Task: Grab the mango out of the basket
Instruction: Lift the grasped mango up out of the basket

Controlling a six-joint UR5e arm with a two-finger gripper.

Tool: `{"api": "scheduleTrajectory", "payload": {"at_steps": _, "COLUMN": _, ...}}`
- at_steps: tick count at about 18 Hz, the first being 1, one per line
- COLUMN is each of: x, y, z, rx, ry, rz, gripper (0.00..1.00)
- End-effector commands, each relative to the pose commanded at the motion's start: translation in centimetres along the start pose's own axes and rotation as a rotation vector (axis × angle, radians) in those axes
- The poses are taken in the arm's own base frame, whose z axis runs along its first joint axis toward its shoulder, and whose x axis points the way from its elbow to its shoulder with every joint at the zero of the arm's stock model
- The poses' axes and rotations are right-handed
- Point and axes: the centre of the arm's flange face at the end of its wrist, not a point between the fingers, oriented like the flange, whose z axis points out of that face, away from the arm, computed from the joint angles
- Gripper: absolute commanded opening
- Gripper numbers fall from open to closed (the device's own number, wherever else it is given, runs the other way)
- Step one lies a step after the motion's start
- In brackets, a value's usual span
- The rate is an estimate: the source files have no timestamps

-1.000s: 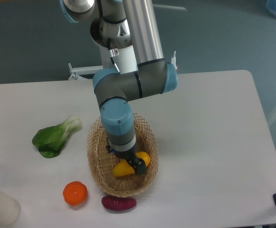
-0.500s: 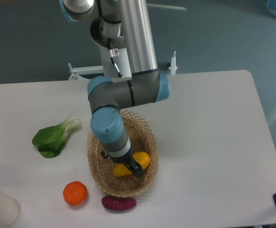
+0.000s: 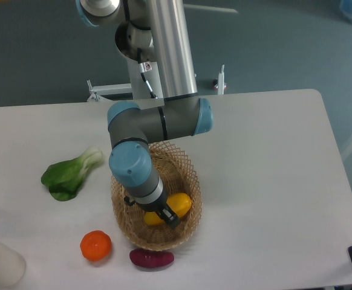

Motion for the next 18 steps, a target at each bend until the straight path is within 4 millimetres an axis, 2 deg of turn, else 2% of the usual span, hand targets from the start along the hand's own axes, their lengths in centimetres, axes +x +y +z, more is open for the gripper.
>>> {"api": "scheduleTrajectory", "payload": {"at_steps": 4, "x": -0.1, "y": 0.3, "z": -0.6, "rx": 0.016, "ry": 0.010, "rz": -0.005, "gripper": 0.23}}
{"api": "scheduleTrajectory", "payload": {"at_steps": 10, "x": -1.6, "y": 2.8, "z": -3.6, "rx": 0.050, "ry": 0.046, "rz": -0.046, "gripper": 0.24}}
{"api": "scheduleTrajectory", "payload": {"at_steps": 11, "x": -2.3, "y": 3.3, "z": -4.1, "rx": 0.051, "ry": 0.046, "rz": -0.056, "gripper": 0.24}}
{"api": "scheduleTrajectory", "payload": {"at_steps": 12, "x": -4.0, "y": 4.9, "z": -5.5, "rx": 0.055, "ry": 0.049, "rz": -0.085, "gripper": 0.24}}
{"api": "scheduleTrajectory", "payload": {"at_steps": 15, "x": -6.6, "y": 6.9, "z": -6.8, "rx": 0.087, "ry": 0.078, "rz": -0.123, "gripper": 0.24}}
{"api": "scheduleTrajectory", "payload": {"at_steps": 18, "x": -8.4, "y": 9.7, "z": -8.1, "rx": 0.115, "ry": 0.098, "rz": -0.116, "gripper": 0.24}}
